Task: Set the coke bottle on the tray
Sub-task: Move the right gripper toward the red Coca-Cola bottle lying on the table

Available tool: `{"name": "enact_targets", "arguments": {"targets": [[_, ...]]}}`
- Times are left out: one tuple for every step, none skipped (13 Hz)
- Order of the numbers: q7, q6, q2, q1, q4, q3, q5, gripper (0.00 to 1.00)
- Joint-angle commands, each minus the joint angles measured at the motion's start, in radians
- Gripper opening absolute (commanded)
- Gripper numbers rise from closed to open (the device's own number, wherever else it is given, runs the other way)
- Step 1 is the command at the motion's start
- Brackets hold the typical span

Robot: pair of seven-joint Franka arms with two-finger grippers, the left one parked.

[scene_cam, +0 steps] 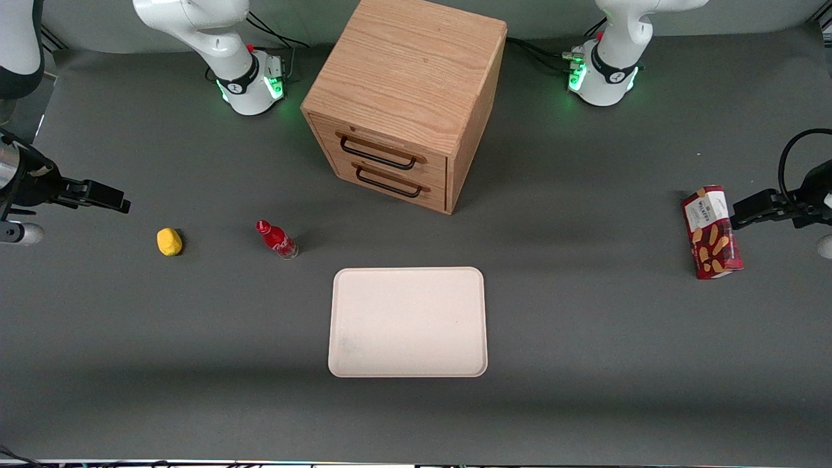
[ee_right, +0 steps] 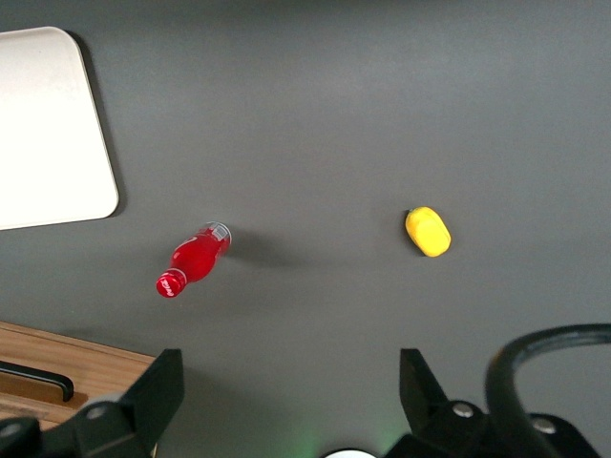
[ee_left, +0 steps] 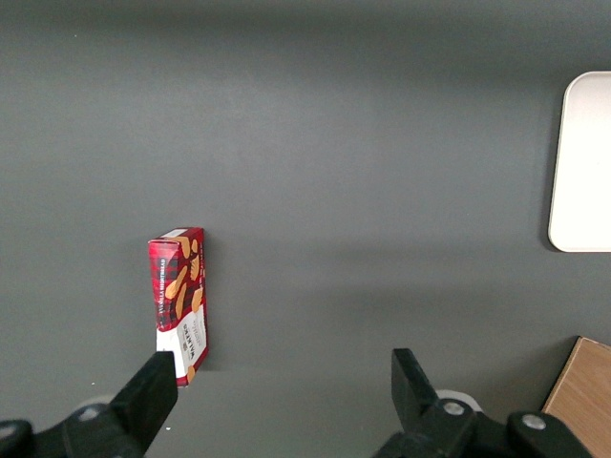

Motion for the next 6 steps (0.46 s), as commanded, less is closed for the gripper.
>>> {"name": "enact_targets", "arguments": {"targets": [[-0.005, -0.006, -0.004, -0.006, 0.001, 0.005, 0.004, 1.0], [0.0, -0.006, -0.004, -0.006, 0.003, 0.005, 0.004, 1.0], [0.003, -0.003, -0.003, -0.004, 0.003, 0.005, 0.004, 1.0], [0.004, 0.003, 0.003, -0.004, 0.003, 0.006, 0.005, 1.0], [0.003, 0.009, 0.013, -0.003, 0.001, 0.017, 0.007, 1.0], [0.004, 0.033, 0.014, -0.003, -0.006, 0.052, 0.005, 1.0]]}}
